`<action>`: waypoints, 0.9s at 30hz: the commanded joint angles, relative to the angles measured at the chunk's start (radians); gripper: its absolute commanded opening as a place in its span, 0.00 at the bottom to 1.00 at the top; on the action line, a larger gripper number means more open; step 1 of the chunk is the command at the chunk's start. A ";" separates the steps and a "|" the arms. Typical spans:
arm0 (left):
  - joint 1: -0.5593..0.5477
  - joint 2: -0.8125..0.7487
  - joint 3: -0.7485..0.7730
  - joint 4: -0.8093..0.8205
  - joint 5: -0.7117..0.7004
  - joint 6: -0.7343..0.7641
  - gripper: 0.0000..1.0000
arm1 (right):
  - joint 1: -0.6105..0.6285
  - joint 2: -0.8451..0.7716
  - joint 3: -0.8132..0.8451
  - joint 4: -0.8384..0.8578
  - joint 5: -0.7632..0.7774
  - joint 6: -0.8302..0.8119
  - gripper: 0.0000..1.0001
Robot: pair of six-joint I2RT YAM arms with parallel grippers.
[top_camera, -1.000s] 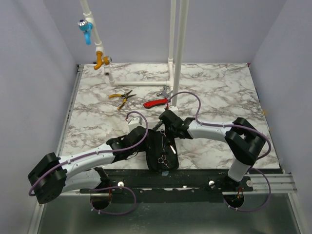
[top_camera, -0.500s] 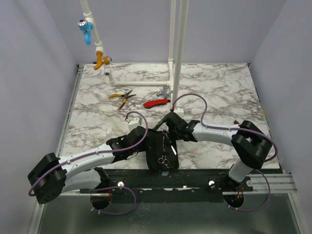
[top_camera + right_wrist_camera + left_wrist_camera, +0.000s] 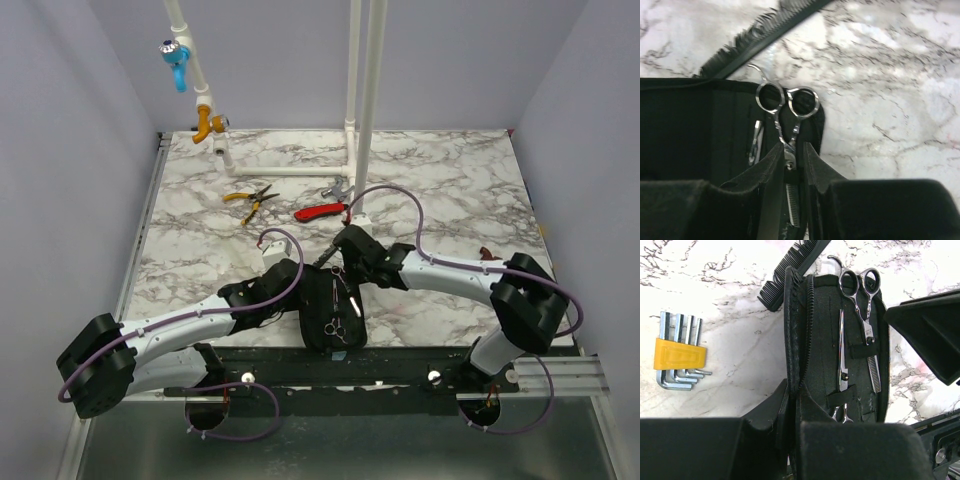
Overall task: Sort the hair-cutting tools
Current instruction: Place the scissors in the hairdressing tool bag.
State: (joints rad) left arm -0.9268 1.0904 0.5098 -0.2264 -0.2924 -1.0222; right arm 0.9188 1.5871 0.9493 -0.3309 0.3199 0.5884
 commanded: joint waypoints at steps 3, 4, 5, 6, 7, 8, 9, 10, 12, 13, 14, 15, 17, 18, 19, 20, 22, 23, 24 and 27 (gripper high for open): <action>0.000 0.003 0.005 0.012 -0.054 -0.003 0.00 | 0.032 0.077 0.092 0.003 -0.036 -0.139 0.24; 0.000 0.005 0.005 0.013 -0.053 -0.001 0.00 | 0.032 0.089 0.102 0.002 -0.041 -0.153 0.24; 0.000 0.007 0.007 0.013 -0.053 -0.001 0.00 | 0.032 0.101 0.112 -0.003 -0.046 -0.164 0.24; 0.000 0.006 0.006 0.013 -0.053 -0.001 0.00 | 0.034 0.114 0.124 -0.011 -0.047 -0.173 0.24; 0.000 0.007 0.008 0.013 -0.053 -0.001 0.00 | 0.034 0.131 0.133 -0.020 -0.046 -0.181 0.24; 0.000 0.008 0.009 0.013 -0.053 -0.001 0.00 | 0.034 0.145 0.145 -0.035 -0.044 -0.189 0.24; 0.000 0.009 0.008 0.012 -0.054 0.000 0.00 | 0.034 0.165 0.161 -0.048 -0.036 -0.192 0.24; 0.000 0.009 0.009 0.013 -0.053 0.001 0.00 | 0.034 0.179 0.167 -0.061 -0.027 -0.192 0.24; 0.000 0.011 0.010 0.014 -0.053 0.001 0.00 | 0.034 0.195 0.173 -0.066 -0.022 -0.191 0.22; 0.000 0.011 0.010 0.014 -0.053 0.001 0.00 | 0.034 0.198 0.170 -0.062 -0.026 -0.190 0.22; 0.000 0.012 0.010 0.014 -0.053 0.002 0.00 | 0.034 0.202 0.169 -0.060 -0.027 -0.189 0.21; 0.000 0.012 0.010 0.014 -0.053 0.001 0.00 | 0.034 0.208 0.170 -0.062 -0.025 -0.187 0.21; 0.000 0.012 0.012 0.013 -0.053 0.002 0.00 | 0.034 0.218 0.172 -0.068 -0.013 -0.177 0.20; 0.000 0.012 0.011 0.013 -0.052 0.004 0.00 | 0.034 0.221 0.169 -0.067 -0.015 -0.176 0.20; 0.000 0.012 0.011 0.013 -0.053 0.004 0.00 | 0.034 0.220 0.168 -0.066 -0.013 -0.174 0.19; 0.000 0.012 0.012 0.013 -0.054 0.004 0.00 | 0.034 0.222 0.165 -0.066 -0.013 -0.174 0.18; 0.000 0.011 0.012 0.012 -0.054 0.005 0.00 | 0.034 0.220 0.158 -0.062 -0.019 -0.172 0.16; 0.000 0.011 0.012 0.012 -0.054 0.005 0.00 | 0.034 0.217 0.154 -0.060 -0.021 -0.170 0.15; 0.000 0.011 0.011 0.015 -0.054 0.005 0.00 | 0.034 0.216 0.150 -0.060 -0.022 -0.166 0.13; 0.000 0.011 0.012 0.014 -0.054 0.004 0.00 | 0.035 0.213 0.137 -0.056 -0.029 -0.156 0.11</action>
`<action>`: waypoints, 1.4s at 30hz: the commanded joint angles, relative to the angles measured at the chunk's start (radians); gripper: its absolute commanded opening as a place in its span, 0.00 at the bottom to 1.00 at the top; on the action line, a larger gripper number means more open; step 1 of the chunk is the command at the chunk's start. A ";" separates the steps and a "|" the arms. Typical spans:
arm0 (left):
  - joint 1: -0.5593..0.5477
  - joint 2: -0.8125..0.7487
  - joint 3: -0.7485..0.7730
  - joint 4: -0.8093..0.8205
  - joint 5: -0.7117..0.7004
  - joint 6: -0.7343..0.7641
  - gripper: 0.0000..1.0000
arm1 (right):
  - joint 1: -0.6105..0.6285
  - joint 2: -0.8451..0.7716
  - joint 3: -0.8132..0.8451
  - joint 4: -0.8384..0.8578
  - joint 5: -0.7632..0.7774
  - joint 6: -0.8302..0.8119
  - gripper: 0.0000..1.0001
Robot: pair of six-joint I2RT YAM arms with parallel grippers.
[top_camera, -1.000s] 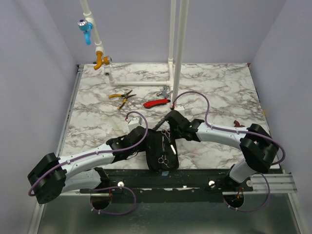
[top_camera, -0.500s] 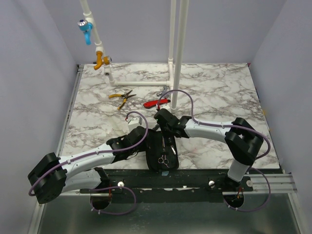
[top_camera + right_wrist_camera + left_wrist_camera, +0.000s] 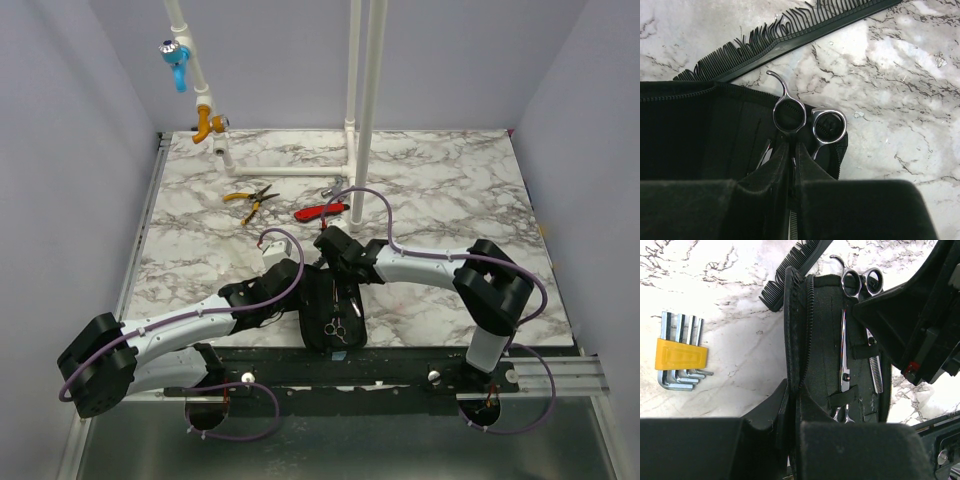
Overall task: Sort the hair-cutting tools
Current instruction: Place the scissors in the hairdressing tool bag.
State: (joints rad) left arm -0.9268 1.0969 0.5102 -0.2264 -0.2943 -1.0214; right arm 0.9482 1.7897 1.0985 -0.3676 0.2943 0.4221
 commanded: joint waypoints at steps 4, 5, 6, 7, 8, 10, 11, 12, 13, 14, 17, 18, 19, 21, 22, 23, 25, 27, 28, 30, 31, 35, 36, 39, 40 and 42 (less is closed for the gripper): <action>0.000 0.005 0.014 0.016 -0.051 0.004 0.00 | 0.005 0.010 -0.032 -0.012 -0.008 0.043 0.05; 0.000 0.006 0.013 0.016 -0.052 0.004 0.00 | 0.004 0.009 -0.036 -0.009 -0.007 0.053 0.03; 0.000 0.008 0.014 0.015 -0.052 0.004 0.00 | 0.004 0.007 -0.044 -0.005 -0.003 0.067 0.01; 0.000 0.008 0.014 0.015 -0.051 0.004 0.00 | 0.005 0.004 -0.053 -0.001 0.002 0.078 0.01; 0.000 0.009 0.014 0.014 -0.052 0.004 0.00 | 0.004 0.000 -0.059 0.004 0.006 0.091 0.01; 0.000 0.009 0.013 0.014 -0.054 0.002 0.00 | 0.004 -0.009 -0.074 0.013 0.019 0.120 0.01; 0.000 0.009 0.013 0.015 -0.054 0.002 0.00 | 0.005 -0.015 -0.080 0.016 0.028 0.134 0.01; 0.000 0.008 0.013 0.015 -0.055 0.003 0.00 | 0.005 -0.022 -0.085 0.016 0.036 0.147 0.01; 0.000 0.008 0.012 0.013 -0.057 0.001 0.00 | 0.005 -0.028 -0.090 0.016 0.050 0.166 0.01; 0.000 0.008 0.011 0.012 -0.060 0.001 0.00 | 0.004 -0.038 -0.096 0.017 0.062 0.180 0.01; 0.000 0.005 0.012 0.007 -0.065 0.000 0.00 | 0.003 -0.057 -0.107 0.013 0.089 0.220 0.01; 0.000 0.004 0.012 0.004 -0.069 0.000 0.00 | 0.003 -0.061 -0.111 0.011 0.094 0.230 0.01; 0.000 0.004 0.012 0.005 -0.069 0.000 0.00 | 0.003 -0.062 -0.113 0.008 0.096 0.243 0.01; 0.000 0.006 0.012 0.005 -0.072 0.000 0.00 | 0.003 -0.062 -0.123 0.006 0.094 0.268 0.01; 0.001 0.007 0.014 0.005 -0.072 0.000 0.00 | 0.003 -0.062 -0.131 0.012 0.086 0.276 0.01; 0.000 0.009 0.014 0.005 -0.073 0.000 0.00 | 0.004 -0.063 -0.137 0.014 0.082 0.294 0.01; 0.000 0.013 0.016 0.004 -0.073 0.000 0.00 | 0.003 -0.070 -0.152 0.020 0.081 0.328 0.01; 0.000 0.016 0.019 0.003 -0.074 0.002 0.00 | 0.003 -0.088 -0.162 0.028 0.089 0.355 0.01; 0.000 0.017 0.019 0.002 -0.074 0.003 0.00 | 0.003 -0.098 -0.165 0.030 0.098 0.364 0.01; 0.000 0.015 0.018 0.002 -0.073 0.004 0.00 | 0.003 -0.111 -0.163 0.027 0.121 0.368 0.01; 0.000 0.014 0.019 0.002 -0.072 0.006 0.00 | 0.002 -0.113 -0.158 0.025 0.129 0.362 0.01; 0.000 0.008 0.016 0.004 -0.072 0.009 0.00 | -0.005 -0.101 -0.132 -0.001 0.144 0.327 0.01; 0.000 0.008 0.014 0.005 -0.071 0.010 0.00 | -0.007 -0.099 -0.128 -0.004 0.148 0.325 0.01; 0.000 0.010 0.011 0.012 -0.066 0.012 0.00 | -0.014 -0.097 -0.124 -0.005 0.155 0.327 0.01; 0.000 0.012 0.011 0.014 -0.062 0.013 0.00 | -0.017 -0.097 -0.122 -0.005 0.157 0.325 0.01; 0.000 0.018 0.012 0.016 -0.056 0.021 0.00 | -0.020 -0.095 -0.115 -0.004 0.167 0.310 0.01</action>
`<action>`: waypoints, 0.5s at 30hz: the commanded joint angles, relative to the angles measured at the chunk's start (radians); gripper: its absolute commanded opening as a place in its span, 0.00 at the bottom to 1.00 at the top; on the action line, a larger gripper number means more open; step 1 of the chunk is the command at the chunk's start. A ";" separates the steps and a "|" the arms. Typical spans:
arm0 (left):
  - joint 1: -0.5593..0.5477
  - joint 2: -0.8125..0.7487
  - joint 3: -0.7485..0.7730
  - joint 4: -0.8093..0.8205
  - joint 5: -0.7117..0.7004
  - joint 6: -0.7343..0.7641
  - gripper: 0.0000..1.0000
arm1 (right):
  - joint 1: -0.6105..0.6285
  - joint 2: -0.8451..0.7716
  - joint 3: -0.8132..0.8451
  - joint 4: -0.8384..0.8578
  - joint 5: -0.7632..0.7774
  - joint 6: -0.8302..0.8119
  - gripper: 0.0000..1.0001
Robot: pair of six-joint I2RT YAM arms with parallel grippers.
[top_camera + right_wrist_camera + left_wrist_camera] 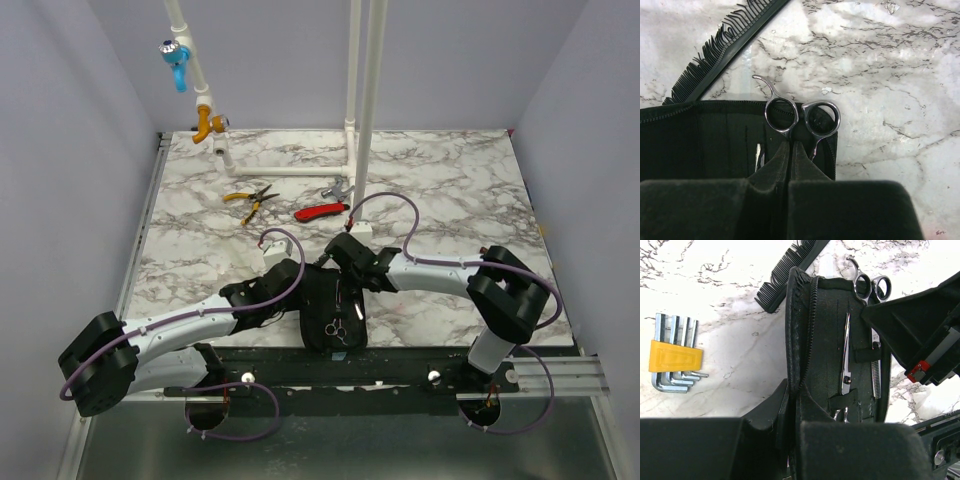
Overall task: Sort the hair-cutting tools
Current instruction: Place the scissors in the hairdressing tool bag.
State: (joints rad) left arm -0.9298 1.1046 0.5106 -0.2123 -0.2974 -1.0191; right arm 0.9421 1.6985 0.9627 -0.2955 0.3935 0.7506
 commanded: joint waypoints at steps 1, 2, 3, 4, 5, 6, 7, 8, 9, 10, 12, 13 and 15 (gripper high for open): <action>0.003 0.013 0.012 0.002 -0.050 0.022 0.00 | -0.015 -0.004 0.025 -0.080 0.072 -0.033 0.01; 0.003 0.015 0.013 0.001 -0.048 0.025 0.00 | -0.015 -0.006 0.028 -0.082 0.075 -0.047 0.01; 0.003 0.016 0.015 0.001 -0.046 0.029 0.00 | -0.016 -0.006 0.034 -0.084 0.075 -0.066 0.01; 0.003 0.018 0.016 0.001 -0.045 0.032 0.00 | -0.015 -0.005 0.038 -0.086 0.069 -0.088 0.01; 0.003 0.021 0.017 -0.002 -0.045 0.033 0.00 | -0.015 -0.003 0.047 -0.095 0.062 -0.109 0.01; 0.003 0.021 0.018 -0.002 -0.044 0.034 0.00 | -0.015 0.002 0.056 -0.108 0.059 -0.123 0.01; 0.002 0.025 0.018 -0.002 -0.043 0.035 0.00 | -0.016 0.003 0.064 -0.115 0.049 -0.142 0.01; 0.003 0.028 0.020 -0.005 -0.043 0.036 0.00 | -0.015 0.005 0.071 -0.128 0.041 -0.154 0.01; 0.003 0.032 0.021 -0.004 -0.042 0.036 0.00 | -0.016 0.004 0.078 -0.137 0.027 -0.166 0.01; 0.003 0.035 0.022 -0.005 -0.041 0.035 0.00 | -0.015 0.004 0.087 -0.147 0.015 -0.177 0.01; 0.003 0.041 0.025 -0.006 -0.040 0.037 0.00 | -0.015 0.008 0.102 -0.170 0.000 -0.188 0.01; 0.003 0.043 0.027 -0.006 -0.040 0.037 0.00 | -0.015 0.007 0.108 -0.179 -0.006 -0.191 0.01; 0.003 0.047 0.030 -0.006 -0.040 0.040 0.00 | -0.016 0.008 0.115 -0.190 -0.017 -0.196 0.01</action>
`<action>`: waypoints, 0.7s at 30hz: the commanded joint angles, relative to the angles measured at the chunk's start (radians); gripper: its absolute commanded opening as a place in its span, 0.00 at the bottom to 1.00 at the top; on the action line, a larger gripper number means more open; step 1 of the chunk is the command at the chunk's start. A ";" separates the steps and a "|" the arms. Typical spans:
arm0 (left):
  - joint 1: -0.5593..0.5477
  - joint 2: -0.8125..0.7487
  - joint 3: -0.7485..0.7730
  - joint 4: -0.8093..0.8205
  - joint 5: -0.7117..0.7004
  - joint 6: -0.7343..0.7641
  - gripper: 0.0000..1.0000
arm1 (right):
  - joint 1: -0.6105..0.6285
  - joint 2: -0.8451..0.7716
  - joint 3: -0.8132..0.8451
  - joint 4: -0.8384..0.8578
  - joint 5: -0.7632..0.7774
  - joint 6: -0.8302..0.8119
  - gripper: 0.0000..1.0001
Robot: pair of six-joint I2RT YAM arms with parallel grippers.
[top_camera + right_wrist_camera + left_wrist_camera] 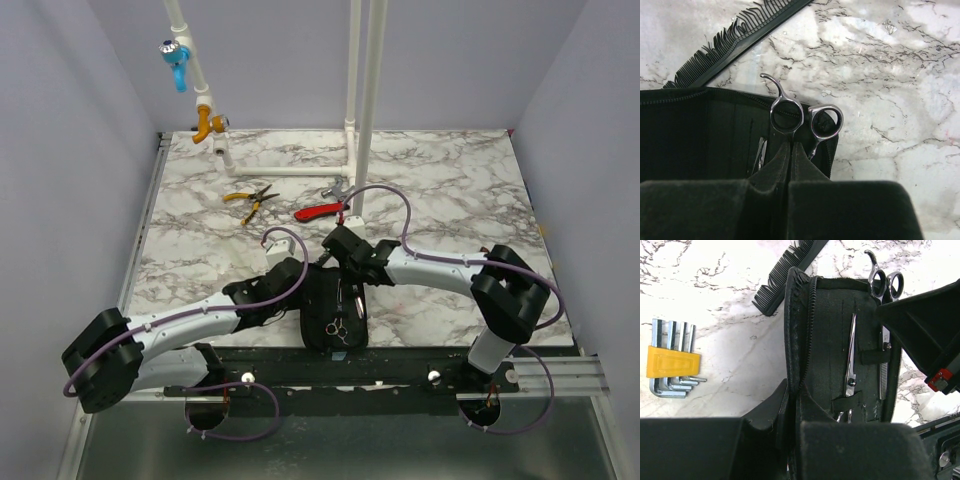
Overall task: Sort the hair-cutting tools
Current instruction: Place the scissors in the hairdressing tool bag.
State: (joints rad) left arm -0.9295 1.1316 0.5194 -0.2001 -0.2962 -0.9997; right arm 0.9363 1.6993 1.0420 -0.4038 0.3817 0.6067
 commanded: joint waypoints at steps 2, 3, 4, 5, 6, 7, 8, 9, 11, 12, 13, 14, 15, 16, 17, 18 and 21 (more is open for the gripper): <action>0.002 0.027 0.025 -0.019 -0.041 0.024 0.00 | -0.009 0.014 0.046 -0.095 -0.018 -0.057 0.01; 0.003 0.030 0.026 -0.020 -0.041 0.024 0.00 | -0.009 0.019 0.052 -0.102 -0.025 -0.056 0.01; 0.003 0.032 0.027 -0.021 -0.041 0.024 0.00 | -0.009 0.021 0.052 -0.102 -0.033 -0.051 0.01; 0.002 0.034 0.028 -0.022 -0.041 0.024 0.00 | -0.010 0.025 0.050 -0.101 -0.039 -0.044 0.01; 0.001 0.033 0.029 -0.022 -0.041 0.023 0.00 | -0.011 0.026 0.043 -0.096 -0.041 -0.031 0.01; 0.001 0.034 0.027 -0.022 -0.041 0.021 0.00 | -0.015 0.027 0.036 -0.091 -0.046 -0.019 0.01; 0.001 0.033 0.028 -0.022 -0.045 0.020 0.00 | -0.019 0.027 0.025 -0.084 -0.050 -0.002 0.01; 0.001 0.030 0.026 -0.024 -0.048 0.018 0.00 | -0.023 0.025 0.014 -0.074 -0.059 0.007 0.01; 0.001 0.024 0.024 -0.027 -0.052 0.016 0.00 | -0.027 0.026 -0.005 -0.060 -0.078 0.017 0.01; 0.001 0.020 0.022 -0.025 -0.053 0.016 0.00 | -0.026 0.032 -0.012 -0.057 -0.086 0.017 0.01; 0.001 0.020 0.022 -0.025 -0.054 0.016 0.00 | -0.027 0.036 -0.016 -0.054 -0.091 0.017 0.01; 0.001 0.020 0.022 -0.024 -0.054 0.016 0.00 | -0.027 0.035 -0.022 -0.050 -0.093 0.017 0.01; 0.001 0.020 0.023 -0.025 -0.054 0.016 0.00 | -0.027 0.027 -0.033 -0.038 -0.093 0.022 0.01; 0.001 0.021 0.023 -0.025 -0.051 0.016 0.00 | -0.027 0.011 -0.042 -0.027 -0.095 0.021 0.01; 0.002 0.022 0.023 -0.024 -0.052 0.016 0.00 | -0.025 -0.001 -0.046 -0.018 -0.095 0.015 0.01; 0.001 0.022 0.023 -0.024 -0.051 0.016 0.00 | -0.026 -0.016 -0.047 -0.014 -0.097 0.007 0.01; 0.001 0.023 0.026 -0.022 -0.049 0.019 0.00 | -0.027 -0.046 -0.040 -0.009 -0.098 -0.023 0.15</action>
State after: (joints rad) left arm -0.9298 1.1557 0.5327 -0.2104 -0.3012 -0.9916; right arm 0.9096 1.7031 1.0119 -0.4389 0.3080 0.6090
